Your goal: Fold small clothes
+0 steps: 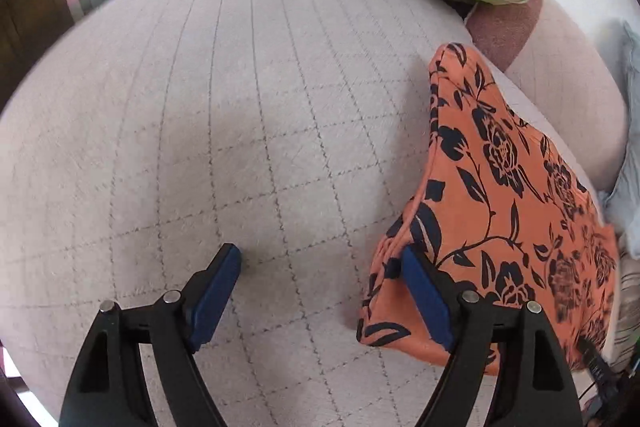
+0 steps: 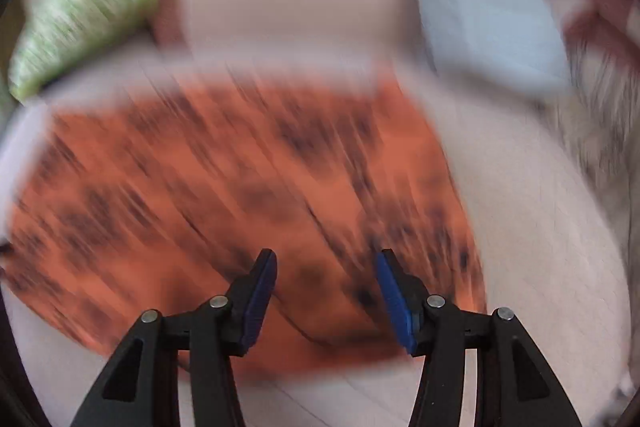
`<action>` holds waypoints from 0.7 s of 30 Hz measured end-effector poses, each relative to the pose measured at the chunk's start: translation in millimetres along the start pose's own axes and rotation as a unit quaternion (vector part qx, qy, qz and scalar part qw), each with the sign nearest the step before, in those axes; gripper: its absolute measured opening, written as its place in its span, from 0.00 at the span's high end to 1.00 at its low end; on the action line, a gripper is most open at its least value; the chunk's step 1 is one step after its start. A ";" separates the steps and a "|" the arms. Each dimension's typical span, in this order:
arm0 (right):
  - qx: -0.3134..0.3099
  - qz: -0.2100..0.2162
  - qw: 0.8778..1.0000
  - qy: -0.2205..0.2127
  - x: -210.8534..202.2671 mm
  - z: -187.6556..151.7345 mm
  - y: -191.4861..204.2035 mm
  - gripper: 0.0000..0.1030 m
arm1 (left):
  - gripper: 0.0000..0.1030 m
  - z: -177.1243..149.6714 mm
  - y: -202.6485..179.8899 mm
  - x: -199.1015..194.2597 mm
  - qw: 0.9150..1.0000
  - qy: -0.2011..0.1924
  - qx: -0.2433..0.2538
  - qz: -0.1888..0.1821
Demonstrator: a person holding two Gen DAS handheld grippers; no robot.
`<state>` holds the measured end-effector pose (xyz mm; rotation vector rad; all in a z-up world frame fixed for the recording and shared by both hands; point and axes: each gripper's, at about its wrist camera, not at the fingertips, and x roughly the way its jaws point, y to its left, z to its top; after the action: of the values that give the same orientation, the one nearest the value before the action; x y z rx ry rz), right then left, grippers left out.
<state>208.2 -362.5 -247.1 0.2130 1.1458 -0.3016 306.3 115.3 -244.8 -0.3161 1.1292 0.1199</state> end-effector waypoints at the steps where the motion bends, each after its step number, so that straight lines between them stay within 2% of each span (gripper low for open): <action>1: 0.009 0.015 0.999 -0.028 -10.4 -5.8 -6.3 0.46 | 0.20 -2.5 -0.5 -5.0 1.000 -0.002 0.001 0.001; 3: 0.020 0.021 0.999 -0.033 -26.4 -12.6 -10.0 0.46 | 0.20 -9.8 6.8 -15.9 1.000 -0.003 -0.023 -0.006; 6: 0.071 0.093 0.988 -0.097 -59.9 -36.2 -21.4 0.46 | 0.20 -26.3 26.1 -40.4 0.993 -0.024 -0.095 -0.062; 8: 0.081 0.115 0.983 -0.117 -70.0 -47.3 -21.0 0.46 | 0.20 -40.9 29.6 -55.8 0.989 -0.037 -0.106 -0.092; 11: 0.098 0.170 0.974 -0.114 -74.3 -62.7 -17.3 0.46 | 0.20 -63.2 27.9 -60.4 0.980 -0.031 -0.125 -0.149; 13: 0.099 0.210 0.967 -0.109 -76.1 -67.3 -11.5 0.46 | 0.20 -73.6 19.8 -49.0 0.970 -0.004 -0.145 -0.198; 15: 0.073 0.215 0.967 -0.113 -79.4 -73.3 1.1 0.46 | 0.20 -74.8 7.9 -34.0 0.961 0.025 -0.147 -0.233; 17: 0.047 0.213 0.968 -0.123 -81.0 -77.3 11.3 0.46 | 0.20 -79.2 1.4 -22.7 0.954 0.043 -0.163 -0.248; 19: 0.027 0.225 0.965 -0.133 -84.0 -77.1 18.7 0.46 | 0.20 -79.7 -2.2 -18.5 0.949 0.020 -0.181 -0.257; 21: 0.023 0.238 0.962 -0.130 -81.3 -71.4 20.5 0.48 | 0.20 -72.3 -10.5 -13.7 0.943 0.011 -0.177 -0.281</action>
<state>123.0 -310.3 -200.8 0.4670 0.7959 0.0701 240.4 83.9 -258.5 -0.9510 0.9965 -0.1910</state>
